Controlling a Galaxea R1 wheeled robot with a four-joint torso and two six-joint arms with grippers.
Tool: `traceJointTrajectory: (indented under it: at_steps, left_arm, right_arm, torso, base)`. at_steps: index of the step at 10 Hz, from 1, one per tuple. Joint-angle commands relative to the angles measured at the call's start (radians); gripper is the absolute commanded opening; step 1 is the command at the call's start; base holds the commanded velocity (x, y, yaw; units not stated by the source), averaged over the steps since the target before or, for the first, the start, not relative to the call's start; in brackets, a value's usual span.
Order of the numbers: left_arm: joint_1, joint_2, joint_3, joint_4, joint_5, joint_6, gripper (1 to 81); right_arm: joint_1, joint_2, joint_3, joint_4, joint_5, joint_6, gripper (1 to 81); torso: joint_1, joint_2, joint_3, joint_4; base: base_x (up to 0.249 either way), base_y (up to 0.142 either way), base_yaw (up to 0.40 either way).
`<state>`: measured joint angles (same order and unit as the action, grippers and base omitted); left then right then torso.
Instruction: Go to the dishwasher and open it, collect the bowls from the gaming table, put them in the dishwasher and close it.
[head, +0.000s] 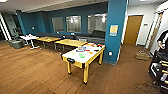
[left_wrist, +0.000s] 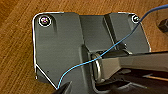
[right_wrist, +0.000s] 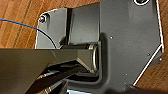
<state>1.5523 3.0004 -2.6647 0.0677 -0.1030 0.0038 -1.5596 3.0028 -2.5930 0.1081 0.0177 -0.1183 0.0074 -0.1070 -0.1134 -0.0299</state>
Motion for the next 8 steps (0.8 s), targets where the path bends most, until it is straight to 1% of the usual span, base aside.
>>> traceJointTrajectory:
  at_steps: [1,2,3,8]
  left_arm:
    - [-0.039,-0.004,0.005,-0.005,0.051,0.008,81.1]
    - [-0.039,-0.003,0.005,-0.005,0.051,0.008,81.1]
    - [-0.039,-0.004,0.005,-0.005,0.051,0.008,81.1]
    - [-0.038,-0.001,0.005,0.0,0.049,0.008,81.1]
  right_arm:
    - [0.046,0.004,0.007,-0.001,-0.059,-0.001,81.1]
    - [0.046,0.004,0.005,-0.001,-0.059,-0.001,81.1]
    - [0.046,0.004,0.005,-0.001,-0.059,-0.001,81.1]
    - [0.046,0.006,0.005,-0.001,-0.061,-0.001,81.1]
  torso:
    - [0.0,0.0,0.0,0.0]
    - [0.0,0.0,0.0,0.0]
    - [0.0,0.0,0.0,0.0]
    - [-0.002,-0.001,0.0,0.0]
  base:
    - [0.0,0.0,0.0]
    - [0.0,0.0,0.0]
    - [0.1,0.0,0.0]
    - [0.169,0.0,0.0]
